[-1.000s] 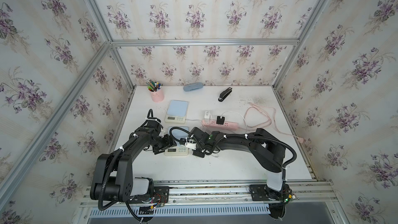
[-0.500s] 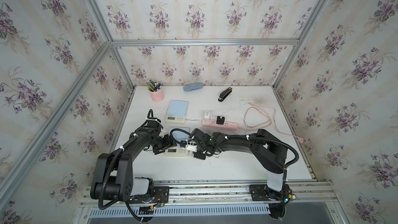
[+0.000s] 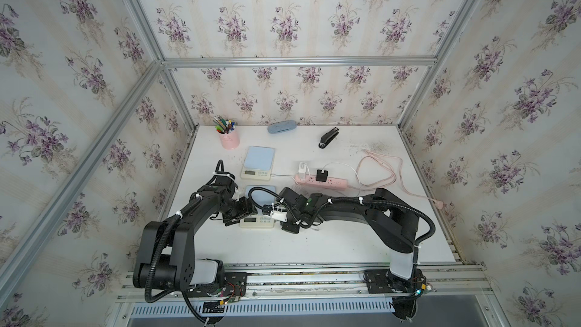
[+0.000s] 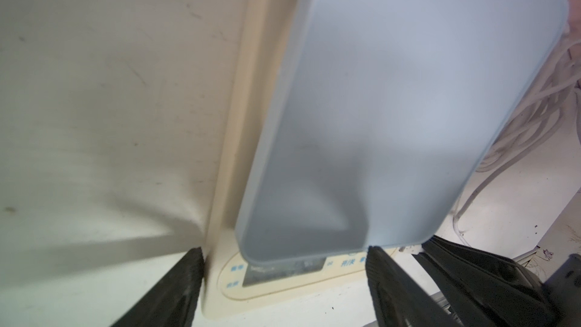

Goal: Charge the electronic scale
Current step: Insert the charging cable into the electronic scale.

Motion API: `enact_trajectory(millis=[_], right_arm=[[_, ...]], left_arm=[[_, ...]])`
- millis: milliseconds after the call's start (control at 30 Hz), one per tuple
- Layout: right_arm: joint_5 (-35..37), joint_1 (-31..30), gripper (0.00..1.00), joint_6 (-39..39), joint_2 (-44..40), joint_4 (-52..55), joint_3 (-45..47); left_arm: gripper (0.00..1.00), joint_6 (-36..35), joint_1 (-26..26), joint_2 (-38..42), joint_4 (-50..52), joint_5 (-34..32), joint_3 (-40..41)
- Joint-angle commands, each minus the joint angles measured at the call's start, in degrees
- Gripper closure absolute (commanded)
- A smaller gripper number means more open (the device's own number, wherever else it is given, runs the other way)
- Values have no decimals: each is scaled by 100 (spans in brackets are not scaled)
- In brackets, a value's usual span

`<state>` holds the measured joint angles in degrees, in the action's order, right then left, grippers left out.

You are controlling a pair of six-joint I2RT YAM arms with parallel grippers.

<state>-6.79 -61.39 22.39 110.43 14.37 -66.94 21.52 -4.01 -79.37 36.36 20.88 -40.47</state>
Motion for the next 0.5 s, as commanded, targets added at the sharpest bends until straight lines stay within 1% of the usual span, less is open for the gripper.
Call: enact_trajectory(millis=[0,267,467], right_arm=[[204,28,100,-70,73,-12,32],[328,35,100,-60,23,-66,39],[51,30,100,31,24,-154,48]], left_arm=[[18,-26,-12,1,10,249,-23],[18,-60,-11,27,20,258,-34],[18,-77,-10,11,16,302,-46]])
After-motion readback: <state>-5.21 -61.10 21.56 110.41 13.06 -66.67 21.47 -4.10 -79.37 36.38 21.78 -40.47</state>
